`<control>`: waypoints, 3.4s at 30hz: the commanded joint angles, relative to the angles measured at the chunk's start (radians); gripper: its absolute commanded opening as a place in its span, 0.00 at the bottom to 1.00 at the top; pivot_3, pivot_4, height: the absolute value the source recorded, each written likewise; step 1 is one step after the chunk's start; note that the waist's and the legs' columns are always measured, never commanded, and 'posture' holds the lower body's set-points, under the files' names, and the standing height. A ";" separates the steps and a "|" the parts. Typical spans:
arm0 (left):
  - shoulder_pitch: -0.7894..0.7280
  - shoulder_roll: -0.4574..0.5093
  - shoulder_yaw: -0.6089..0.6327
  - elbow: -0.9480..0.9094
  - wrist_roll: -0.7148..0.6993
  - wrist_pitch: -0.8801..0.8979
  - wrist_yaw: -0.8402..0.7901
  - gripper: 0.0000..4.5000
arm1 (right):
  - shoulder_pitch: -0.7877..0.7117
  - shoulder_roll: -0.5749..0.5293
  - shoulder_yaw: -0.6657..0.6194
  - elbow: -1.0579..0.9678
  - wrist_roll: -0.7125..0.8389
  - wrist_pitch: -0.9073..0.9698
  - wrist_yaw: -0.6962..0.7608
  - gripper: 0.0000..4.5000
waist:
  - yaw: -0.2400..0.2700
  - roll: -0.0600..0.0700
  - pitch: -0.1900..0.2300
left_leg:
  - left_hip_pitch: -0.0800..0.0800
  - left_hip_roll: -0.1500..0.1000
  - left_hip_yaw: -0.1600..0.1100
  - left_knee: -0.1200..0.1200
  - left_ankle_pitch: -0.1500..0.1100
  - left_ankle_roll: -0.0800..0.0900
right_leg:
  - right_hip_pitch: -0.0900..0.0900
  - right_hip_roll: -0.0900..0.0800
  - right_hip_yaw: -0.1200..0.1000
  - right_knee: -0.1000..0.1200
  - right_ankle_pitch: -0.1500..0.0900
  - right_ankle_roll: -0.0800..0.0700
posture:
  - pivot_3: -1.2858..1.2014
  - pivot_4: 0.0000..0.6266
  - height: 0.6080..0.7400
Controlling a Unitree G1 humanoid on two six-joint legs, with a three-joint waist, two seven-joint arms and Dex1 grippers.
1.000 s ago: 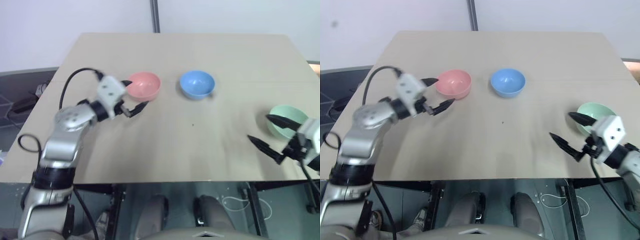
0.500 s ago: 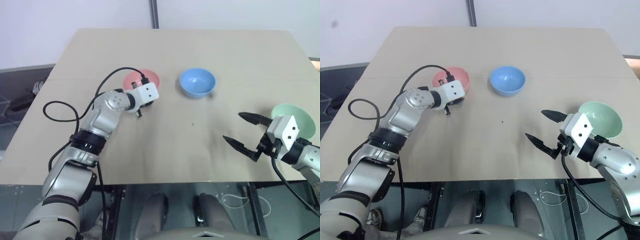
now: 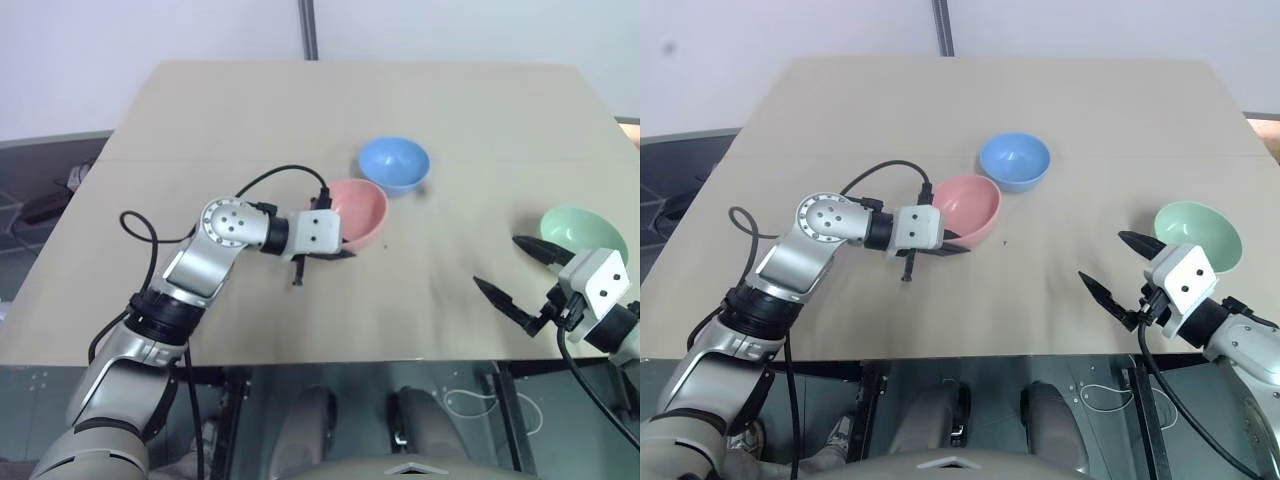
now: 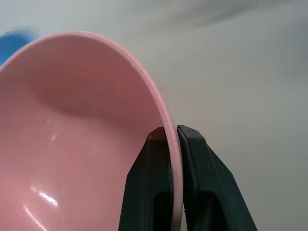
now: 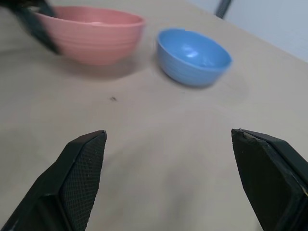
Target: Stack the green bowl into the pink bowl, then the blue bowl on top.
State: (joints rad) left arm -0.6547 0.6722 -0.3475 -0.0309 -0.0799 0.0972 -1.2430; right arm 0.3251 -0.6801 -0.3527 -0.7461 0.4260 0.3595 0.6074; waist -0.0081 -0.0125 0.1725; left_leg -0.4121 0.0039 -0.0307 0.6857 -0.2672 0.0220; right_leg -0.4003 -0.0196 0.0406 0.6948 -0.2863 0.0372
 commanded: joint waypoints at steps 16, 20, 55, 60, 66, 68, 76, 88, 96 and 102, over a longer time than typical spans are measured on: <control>-0.040 -0.179 0.160 0.064 -0.243 0.099 -0.015 0.99 | -0.131 -0.006 0.033 0.117 -0.218 0.234 -0.211 1.00 | -0.009 0.000 0.000 | 0.013 0.001 0.004 -0.001 0.000 0.000 | 0.011 0.003 0.002 0.000 0.000 0.000 | 0.52 0.24 1.00; 0.043 -0.136 0.286 0.040 -0.317 0.058 -0.012 0.99 | -0.193 -0.048 0.080 0.232 -0.264 0.266 -0.191 1.00 | -0.006 0.001 0.000 | 0.013 0.001 0.004 -0.001 0.000 0.000 | 0.011 0.002 0.001 -0.001 0.000 0.000 | 0.52 0.24 1.00; 0.274 -0.102 0.473 0.038 -0.432 0.009 0.130 1.00 | -0.735 0.163 0.692 0.338 -0.337 0.147 0.013 0.41 | -0.001 -0.001 0.001 | 0.011 0.000 0.002 -0.002 0.000 0.000 | 0.010 -0.003 -0.001 -0.004 0.000 0.000 | 0.52 0.24 1.00; 0.312 -0.105 0.481 -0.011 -0.446 0.022 0.154 1.00 | -0.783 0.133 0.626 0.330 -0.324 0.135 0.047 0.95 | -0.004 -0.001 0.001 | 0.010 -0.001 0.002 -0.004 0.000 0.000 | 0.008 -0.008 -0.002 -0.004 0.000 0.000 | 0.52 0.24 1.00; 0.345 -0.113 0.485 -0.037 -0.442 0.022 0.195 1.00 | -0.955 0.157 0.460 0.357 -0.183 0.219 0.063 0.95 | -0.012 -0.001 0.002 | 0.008 0.000 0.003 -0.004 0.000 0.000 | 0.005 -0.007 -0.001 -0.002 0.000 0.000 | 0.52 0.24 1.00; 0.353 -0.118 0.485 -0.051 -0.437 0.024 0.218 1.00 | -1.017 0.150 0.468 0.496 -0.244 0.149 0.046 0.95 | -0.009 -0.001 0.001 | 0.009 0.000 0.003 -0.004 0.000 0.000 | 0.005 -0.007 -0.001 -0.002 0.000 0.000 | 0.52 0.24 1.00; 0.398 -0.098 0.510 -0.114 -0.441 0.031 0.282 1.00 | -1.175 0.091 0.561 1.105 -0.474 -0.366 0.093 0.95 | -0.009 -0.002 0.002 | 0.008 -0.001 0.005 -0.005 0.000 0.000 | 0.004 -0.009 0.000 -0.002 0.000 0.000 | 0.52 0.24 1.00; 0.507 -0.067 0.570 -0.244 -0.470 0.084 0.333 1.00 | -1.386 0.145 0.718 1.693 -0.729 -0.889 0.081 0.95 | -0.037 -0.002 0.003 | 0.008 0.000 0.007 -0.010 0.000 0.000 | 0.002 -0.008 0.002 -0.004 0.000 0.000 | 0.52 0.24 1.00; 0.579 -0.061 0.603 -0.321 -0.489 0.108 0.377 1.00 | -1.516 0.219 0.817 1.919 -0.931 -0.964 -0.168 0.95 | -0.035 -0.002 0.003 | 0.011 0.000 0.008 -0.014 0.001 -0.002 | 0.002 -0.008 0.003 -0.003 0.000 -0.001 | 0.52 0.24 1.00; 0.625 -0.063 0.626 -0.368 -0.496 0.115 0.408 1.00 | -1.554 0.238 0.864 1.991 -1.012 -0.985 -0.239 0.75 | -0.033 -0.002 0.003 | 0.011 0.000 0.008 -0.016 0.003 -0.005 | 0.002 -0.009 0.003 -0.006 0.000 -0.001 | 0.52 0.24 1.00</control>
State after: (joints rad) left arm -0.0329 0.6005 0.2443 -0.3489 -0.5549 0.2141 -0.8459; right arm -1.1952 -0.4387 0.5106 1.2390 -0.5737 -0.6089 0.3897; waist -0.0415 -0.0142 0.1759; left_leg -0.4015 0.0034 -0.0231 0.6700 -0.2643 0.0166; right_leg -0.3985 -0.0286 0.0438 0.6890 -0.2862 0.0364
